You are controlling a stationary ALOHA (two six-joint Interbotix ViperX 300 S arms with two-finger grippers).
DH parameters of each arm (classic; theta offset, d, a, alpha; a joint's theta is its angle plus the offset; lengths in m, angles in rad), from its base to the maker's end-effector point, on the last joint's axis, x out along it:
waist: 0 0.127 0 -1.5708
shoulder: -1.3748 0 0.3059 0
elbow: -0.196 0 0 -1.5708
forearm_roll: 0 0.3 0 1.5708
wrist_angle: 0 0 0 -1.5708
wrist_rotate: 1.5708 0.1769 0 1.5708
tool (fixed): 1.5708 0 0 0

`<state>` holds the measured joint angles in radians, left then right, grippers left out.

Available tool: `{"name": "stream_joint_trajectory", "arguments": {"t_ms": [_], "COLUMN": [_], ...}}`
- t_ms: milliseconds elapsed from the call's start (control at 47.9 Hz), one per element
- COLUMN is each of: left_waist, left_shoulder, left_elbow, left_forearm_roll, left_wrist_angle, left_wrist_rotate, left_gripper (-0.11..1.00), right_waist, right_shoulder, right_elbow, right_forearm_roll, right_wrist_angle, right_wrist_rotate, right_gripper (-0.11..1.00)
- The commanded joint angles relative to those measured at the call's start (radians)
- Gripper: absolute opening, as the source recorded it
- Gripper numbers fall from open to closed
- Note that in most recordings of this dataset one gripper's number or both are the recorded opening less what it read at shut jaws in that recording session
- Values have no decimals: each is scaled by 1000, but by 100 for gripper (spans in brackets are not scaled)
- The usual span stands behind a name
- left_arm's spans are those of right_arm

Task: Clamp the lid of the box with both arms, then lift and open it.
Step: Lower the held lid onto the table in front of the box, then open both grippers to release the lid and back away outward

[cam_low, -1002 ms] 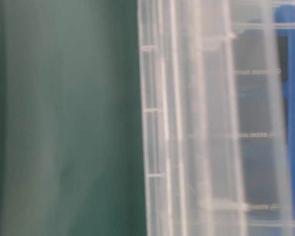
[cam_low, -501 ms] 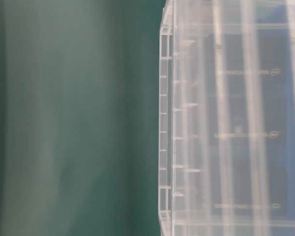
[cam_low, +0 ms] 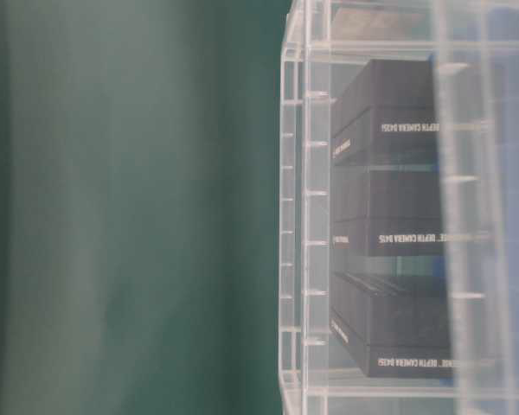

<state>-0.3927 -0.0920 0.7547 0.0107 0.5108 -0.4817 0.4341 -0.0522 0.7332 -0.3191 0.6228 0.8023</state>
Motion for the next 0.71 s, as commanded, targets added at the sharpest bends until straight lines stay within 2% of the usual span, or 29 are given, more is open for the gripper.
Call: {"name": "stream_joint_trajectory", "arguments": {"t_ms": [0, 146, 397, 564, 689], "left_waist": [28, 28, 28, 25, 18], "left_shoulder": [0, 8, -3, -28, -52], "left_elbow": [-26, -12, 6, 43, 78], "left_forearm_roll": [14, 12, 11, 0, 0], "left_wrist_angle": [-123, -152, -149, -156, -158], "left_wrist_rotate": [-9, -17, -17, -21, -60], "left_gripper": [1, 1, 1, 1, 1], "right_waist": [-15, -21, -23, -12, 6], "right_shoulder": [5, 32, 31, 8, -23], "right_elbow": [-32, -23, -18, 15, 55], "right_forearm_roll": [-18, -18, -14, 25, 46], "right_wrist_angle": [-104, -152, -144, -138, -138], "right_wrist_rotate": [12, 12, 14, 15, 46], "right_gripper": [0, 0, 0, 0, 0]}}
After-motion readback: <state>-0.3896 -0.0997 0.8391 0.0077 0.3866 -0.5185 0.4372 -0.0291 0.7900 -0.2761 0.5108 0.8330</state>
